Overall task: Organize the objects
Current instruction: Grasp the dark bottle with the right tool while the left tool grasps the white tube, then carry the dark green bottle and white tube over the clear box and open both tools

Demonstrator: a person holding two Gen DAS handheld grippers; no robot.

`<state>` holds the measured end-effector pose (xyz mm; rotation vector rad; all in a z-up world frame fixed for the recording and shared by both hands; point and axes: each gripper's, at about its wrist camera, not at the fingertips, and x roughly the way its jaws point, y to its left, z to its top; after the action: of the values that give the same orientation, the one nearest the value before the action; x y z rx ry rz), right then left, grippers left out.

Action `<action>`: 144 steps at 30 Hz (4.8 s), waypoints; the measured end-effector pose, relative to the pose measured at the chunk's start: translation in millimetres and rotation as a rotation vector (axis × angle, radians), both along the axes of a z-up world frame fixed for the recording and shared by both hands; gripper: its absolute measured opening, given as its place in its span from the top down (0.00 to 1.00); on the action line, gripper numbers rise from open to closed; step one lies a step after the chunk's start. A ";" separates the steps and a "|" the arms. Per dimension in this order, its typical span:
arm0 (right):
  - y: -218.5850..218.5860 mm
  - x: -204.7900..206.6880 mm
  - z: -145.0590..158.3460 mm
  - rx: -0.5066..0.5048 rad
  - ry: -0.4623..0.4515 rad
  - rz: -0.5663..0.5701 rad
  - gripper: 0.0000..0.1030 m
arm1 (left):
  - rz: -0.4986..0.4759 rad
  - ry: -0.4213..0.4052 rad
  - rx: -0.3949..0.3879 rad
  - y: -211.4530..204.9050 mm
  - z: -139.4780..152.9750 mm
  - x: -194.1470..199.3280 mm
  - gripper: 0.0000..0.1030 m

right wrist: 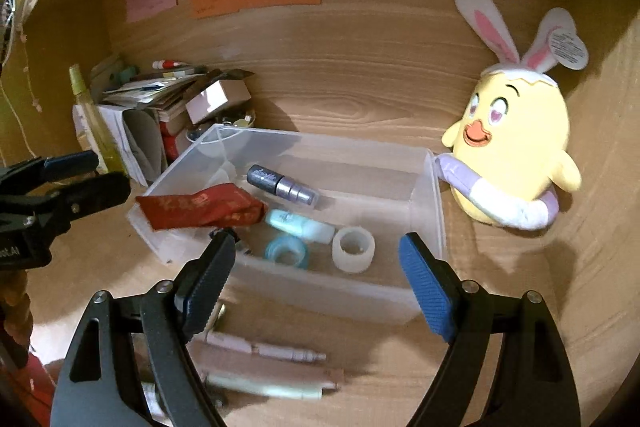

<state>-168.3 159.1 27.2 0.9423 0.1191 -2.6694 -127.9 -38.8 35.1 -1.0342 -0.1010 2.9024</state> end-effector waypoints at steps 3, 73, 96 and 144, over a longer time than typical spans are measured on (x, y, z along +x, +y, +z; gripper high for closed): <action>3.6 11.5 -3.0 -0.001 -0.004 0.001 0.20 | 0.005 -0.017 -0.003 -3.1 -8.3 13.3 0.18; -48.7 104.7 -54.4 -0.061 -0.073 0.178 0.52 | 0.014 -0.166 0.035 -25.6 -84.7 88.5 0.86; -2.8 61.4 1.5 -0.145 0.073 0.109 0.52 | 0.009 -0.025 0.059 -3.0 -18.4 46.4 0.86; 2.2 -49.1 -33.3 -0.069 -0.065 0.039 0.51 | -0.114 -0.114 0.055 39.1 -35.4 -81.2 0.86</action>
<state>-217.4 161.3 -6.1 0.9937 0.0307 -2.5869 -209.1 0.3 -0.3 -1.1551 -0.1222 2.7237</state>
